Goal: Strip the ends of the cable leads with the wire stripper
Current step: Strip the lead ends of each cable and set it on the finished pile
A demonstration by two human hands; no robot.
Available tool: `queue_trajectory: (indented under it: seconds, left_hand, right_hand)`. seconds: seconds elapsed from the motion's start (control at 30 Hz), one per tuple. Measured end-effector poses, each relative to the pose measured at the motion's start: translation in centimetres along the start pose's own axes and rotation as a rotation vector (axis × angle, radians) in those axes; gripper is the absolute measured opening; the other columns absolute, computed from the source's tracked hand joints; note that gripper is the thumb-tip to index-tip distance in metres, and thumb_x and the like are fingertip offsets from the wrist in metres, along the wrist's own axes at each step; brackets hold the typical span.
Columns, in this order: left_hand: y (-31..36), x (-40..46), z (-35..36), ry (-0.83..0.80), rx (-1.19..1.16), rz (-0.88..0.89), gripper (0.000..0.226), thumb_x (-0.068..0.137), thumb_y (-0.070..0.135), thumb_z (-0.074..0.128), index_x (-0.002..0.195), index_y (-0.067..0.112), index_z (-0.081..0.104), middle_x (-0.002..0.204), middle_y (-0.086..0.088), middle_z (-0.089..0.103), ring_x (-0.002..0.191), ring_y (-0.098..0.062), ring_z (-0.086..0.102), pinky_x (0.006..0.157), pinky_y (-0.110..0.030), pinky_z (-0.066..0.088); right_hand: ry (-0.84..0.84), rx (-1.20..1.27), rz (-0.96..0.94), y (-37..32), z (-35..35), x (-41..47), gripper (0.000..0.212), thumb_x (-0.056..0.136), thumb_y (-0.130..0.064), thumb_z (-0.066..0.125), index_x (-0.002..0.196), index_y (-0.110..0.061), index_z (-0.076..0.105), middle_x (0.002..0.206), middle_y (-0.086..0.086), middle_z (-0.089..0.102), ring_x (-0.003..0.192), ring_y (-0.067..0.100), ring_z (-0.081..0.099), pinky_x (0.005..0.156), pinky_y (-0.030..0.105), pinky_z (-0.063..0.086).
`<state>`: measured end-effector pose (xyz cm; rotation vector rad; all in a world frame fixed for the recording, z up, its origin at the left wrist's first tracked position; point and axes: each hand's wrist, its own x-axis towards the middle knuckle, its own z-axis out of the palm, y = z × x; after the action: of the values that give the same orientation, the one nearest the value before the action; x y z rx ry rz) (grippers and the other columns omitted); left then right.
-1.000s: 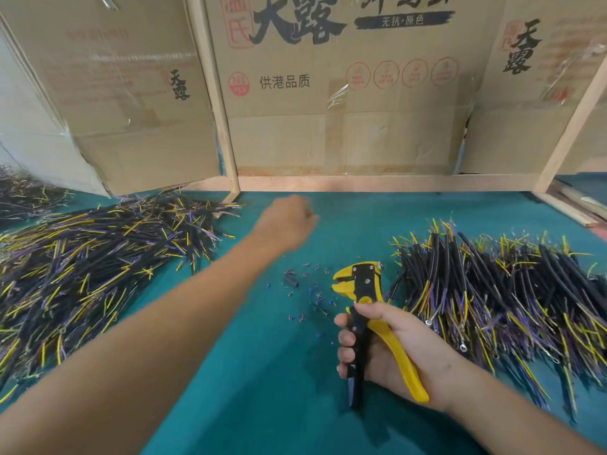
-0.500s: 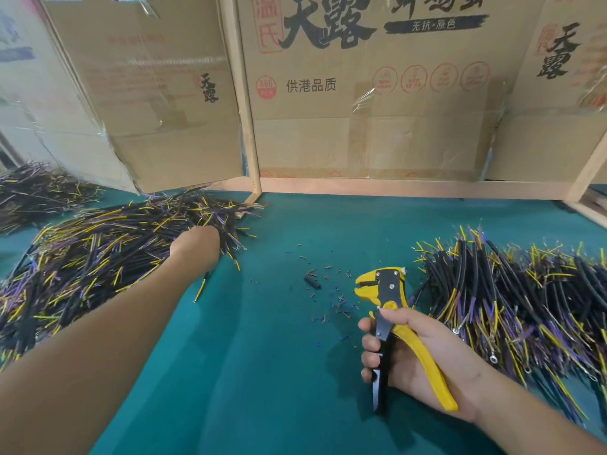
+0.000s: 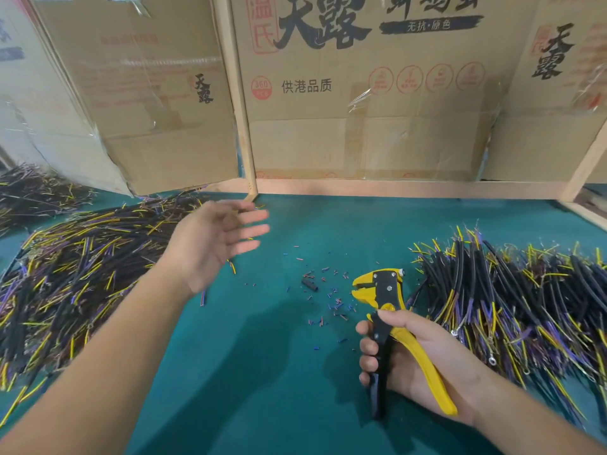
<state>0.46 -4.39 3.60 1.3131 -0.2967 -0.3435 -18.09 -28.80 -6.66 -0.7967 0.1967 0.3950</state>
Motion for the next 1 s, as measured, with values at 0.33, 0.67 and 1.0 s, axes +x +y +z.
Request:
queue_trajectory:
  seconds: [0.33,0.67,1.0]
  left_hand:
    - [-6.0,-2.9,5.8,-0.037,0.461,0.308,0.031,0.092,0.039,0.065,0.074,0.015,0.072,0.052,-0.011,0.029,0.049,-0.019,0.025,0.047,-0.033,0.018]
    - [-7.0,-4.7,7.4,-0.244,0.434,0.229,0.036,0.09,0.045,0.063,0.066,0.018,0.065,0.049,-0.002,0.045,0.046,-0.02,0.042,0.051,-0.022,0.04]
    - [-7.1,-4.9,8.3,-0.223,0.115,0.079,0.03,0.099,0.025,0.059,0.073,0.013,0.069,0.056,-0.002,0.051,0.045,-0.016,0.043,0.045,-0.026,0.043]
  right_hand:
    - [-0.016,-0.013,0.003,0.1,-0.5,0.2,0.043,0.072,-0.033,0.085,0.098,-0.002,0.071,0.077,0.012,0.053,0.066,0.029,0.055,0.071,0.047,0.053]
    - [-0.024,-0.005,0.01,0.1,-0.9,0.5,0.042,0.074,-0.034,0.083,0.099,-0.003,0.071,0.077,0.013,0.054,0.067,0.03,0.055,0.073,0.048,0.052]
    - [0.007,-0.083,-0.065,0.4,0.7,-0.3,0.038,0.072,-0.033,0.087,0.093,-0.005,0.072,0.083,0.017,0.058,0.072,0.033,0.059,0.076,0.051,0.055]
